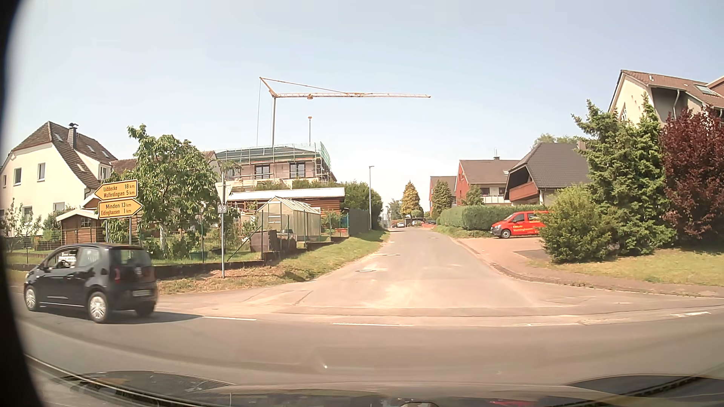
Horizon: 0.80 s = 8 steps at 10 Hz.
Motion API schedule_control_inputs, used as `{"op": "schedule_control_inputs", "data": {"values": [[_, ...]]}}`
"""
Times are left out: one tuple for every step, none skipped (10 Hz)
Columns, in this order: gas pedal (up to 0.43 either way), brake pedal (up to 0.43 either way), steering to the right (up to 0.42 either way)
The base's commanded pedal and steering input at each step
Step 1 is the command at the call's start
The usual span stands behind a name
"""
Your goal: Follow the waypoints while adhering to traffic rules and regulations
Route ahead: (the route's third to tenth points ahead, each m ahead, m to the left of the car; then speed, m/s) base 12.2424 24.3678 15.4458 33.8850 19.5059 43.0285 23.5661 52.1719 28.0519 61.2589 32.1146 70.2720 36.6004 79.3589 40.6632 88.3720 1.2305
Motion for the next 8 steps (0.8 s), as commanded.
{"op": "schedule_control_inputs", "data": {"values": [[0.37, 0.0, -0.315], [0.378, 0.0, -0.355], [0.39, 0.0, -0.386], [0.39, 0.0, -0.408], [0.39, 0.0, -0.437], [0.398, 0.0, -0.464], [0.398, 0.0, -0.484], [0.398, 0.0, -0.498]]}}
